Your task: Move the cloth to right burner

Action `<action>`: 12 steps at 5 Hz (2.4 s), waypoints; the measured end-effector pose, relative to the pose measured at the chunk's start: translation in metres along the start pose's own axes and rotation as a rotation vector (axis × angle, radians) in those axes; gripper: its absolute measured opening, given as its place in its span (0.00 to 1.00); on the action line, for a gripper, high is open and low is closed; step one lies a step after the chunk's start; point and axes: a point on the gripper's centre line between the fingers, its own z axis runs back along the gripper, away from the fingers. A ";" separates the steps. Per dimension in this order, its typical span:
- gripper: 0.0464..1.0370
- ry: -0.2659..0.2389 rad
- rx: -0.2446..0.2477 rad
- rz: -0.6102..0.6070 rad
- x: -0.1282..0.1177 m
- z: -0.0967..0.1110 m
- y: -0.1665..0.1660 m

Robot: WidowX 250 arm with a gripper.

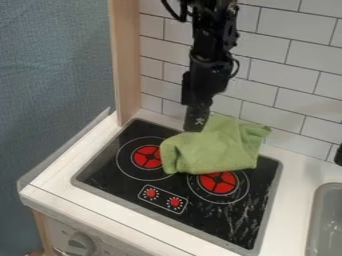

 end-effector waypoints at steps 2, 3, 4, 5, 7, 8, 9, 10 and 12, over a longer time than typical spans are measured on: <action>0.96 0.017 -0.136 -0.021 0.009 -0.041 -0.015; 0.96 0.036 -0.176 -0.029 0.013 -0.055 -0.016; 0.96 0.036 -0.198 -0.020 0.015 -0.062 -0.019; 0.96 0.030 -0.217 -0.008 0.017 -0.065 -0.024; 0.96 0.030 -0.222 -0.001 0.014 -0.066 -0.045; 0.96 0.032 -0.219 -0.003 0.012 -0.065 -0.054; 0.96 0.043 -0.224 -0.016 0.012 -0.066 -0.065; 0.96 0.051 -0.228 -0.039 0.012 -0.066 -0.080; 0.96 0.059 -0.246 -0.090 0.008 -0.059 -0.115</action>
